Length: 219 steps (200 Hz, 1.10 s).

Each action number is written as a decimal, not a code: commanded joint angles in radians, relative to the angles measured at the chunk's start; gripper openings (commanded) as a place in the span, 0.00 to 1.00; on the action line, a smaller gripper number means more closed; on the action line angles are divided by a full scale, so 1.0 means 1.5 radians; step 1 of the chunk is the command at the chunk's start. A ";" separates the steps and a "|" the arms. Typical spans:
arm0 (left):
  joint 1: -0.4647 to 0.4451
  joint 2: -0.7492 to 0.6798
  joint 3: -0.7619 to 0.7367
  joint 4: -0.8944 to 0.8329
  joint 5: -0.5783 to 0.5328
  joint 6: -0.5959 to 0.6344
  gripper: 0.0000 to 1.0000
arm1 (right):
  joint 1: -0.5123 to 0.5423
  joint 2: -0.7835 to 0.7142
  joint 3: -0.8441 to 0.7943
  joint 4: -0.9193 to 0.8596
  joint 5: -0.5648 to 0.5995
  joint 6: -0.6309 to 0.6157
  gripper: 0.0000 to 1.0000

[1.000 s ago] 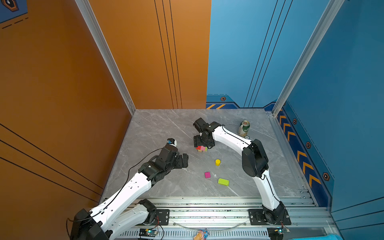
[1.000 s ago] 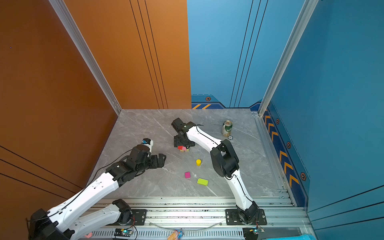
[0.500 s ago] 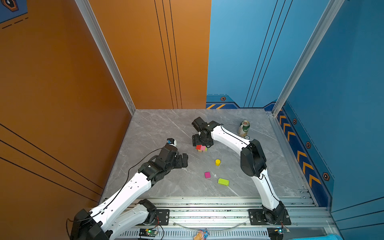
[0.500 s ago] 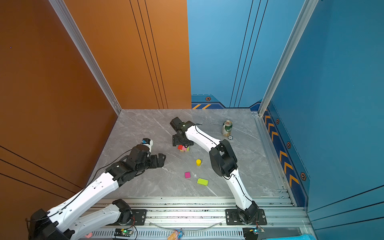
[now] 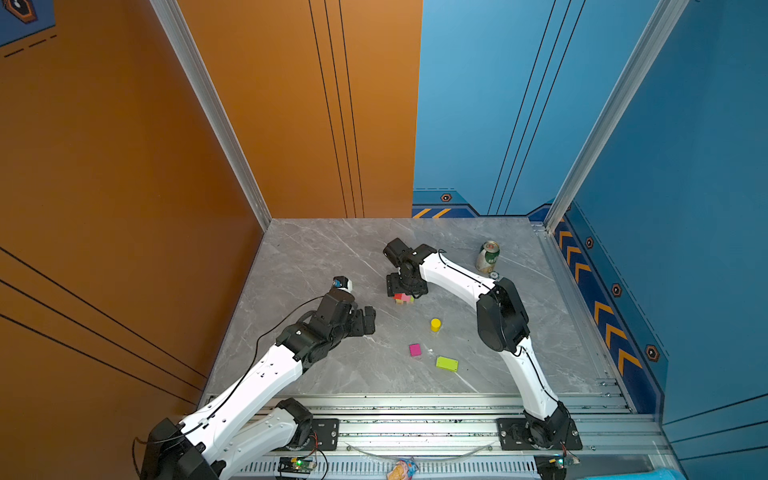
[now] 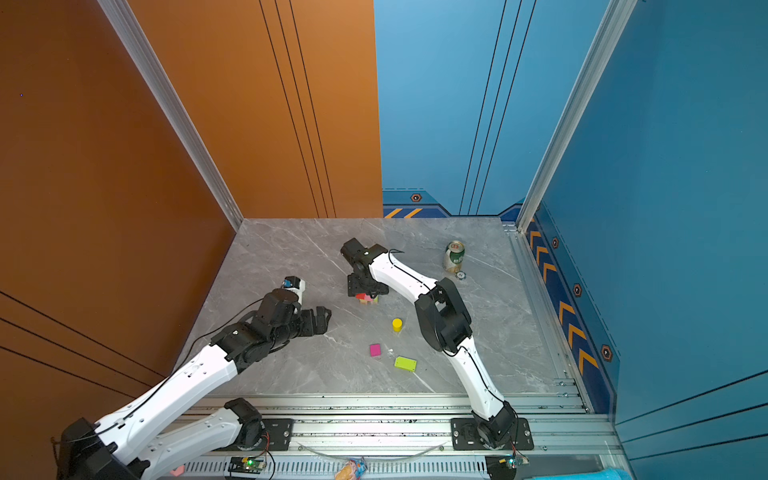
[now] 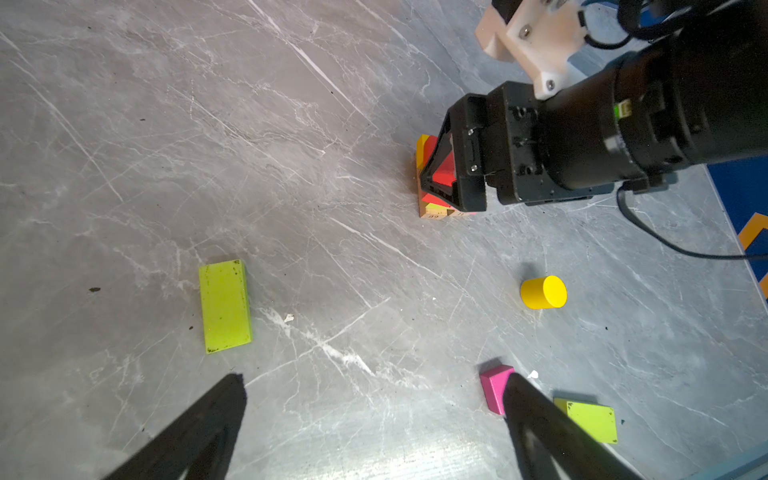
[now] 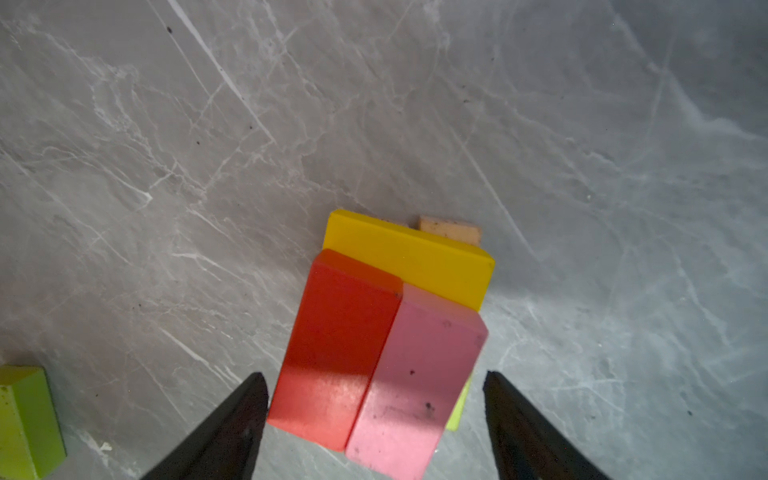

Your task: Build the wood block tower

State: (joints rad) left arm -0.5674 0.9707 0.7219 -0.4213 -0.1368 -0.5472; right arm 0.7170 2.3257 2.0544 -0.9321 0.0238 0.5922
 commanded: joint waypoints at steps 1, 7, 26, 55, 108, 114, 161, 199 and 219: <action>0.009 0.000 -0.007 -0.002 0.007 -0.007 0.98 | -0.006 0.005 0.014 -0.023 0.017 0.006 0.80; 0.009 0.000 -0.007 -0.002 0.008 -0.006 0.98 | -0.006 0.005 0.013 -0.024 0.016 0.006 0.79; 0.009 0.000 -0.007 -0.002 0.008 -0.007 0.98 | -0.006 0.005 0.013 -0.025 0.017 0.006 0.76; 0.010 -0.001 -0.007 -0.002 0.010 -0.007 0.98 | -0.006 0.005 0.013 -0.026 0.015 0.005 0.72; 0.010 -0.001 -0.006 -0.002 0.012 -0.006 0.98 | -0.006 0.004 0.014 -0.025 0.015 0.002 0.69; 0.011 -0.002 -0.006 -0.002 0.011 -0.007 0.98 | -0.006 0.005 0.014 -0.025 0.014 0.001 0.69; 0.011 -0.002 -0.005 -0.003 0.012 -0.006 0.98 | -0.007 0.006 0.014 -0.025 0.012 0.001 0.65; 0.010 -0.002 -0.004 -0.003 0.012 -0.007 0.98 | -0.007 -0.003 0.013 -0.025 0.010 0.000 0.73; 0.010 0.000 -0.004 -0.003 0.013 -0.007 0.98 | -0.007 -0.024 0.009 -0.024 0.016 -0.006 0.77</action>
State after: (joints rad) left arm -0.5617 0.9707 0.7219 -0.4213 -0.1326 -0.5499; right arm 0.7124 2.3257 2.0544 -0.9348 0.0269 0.5919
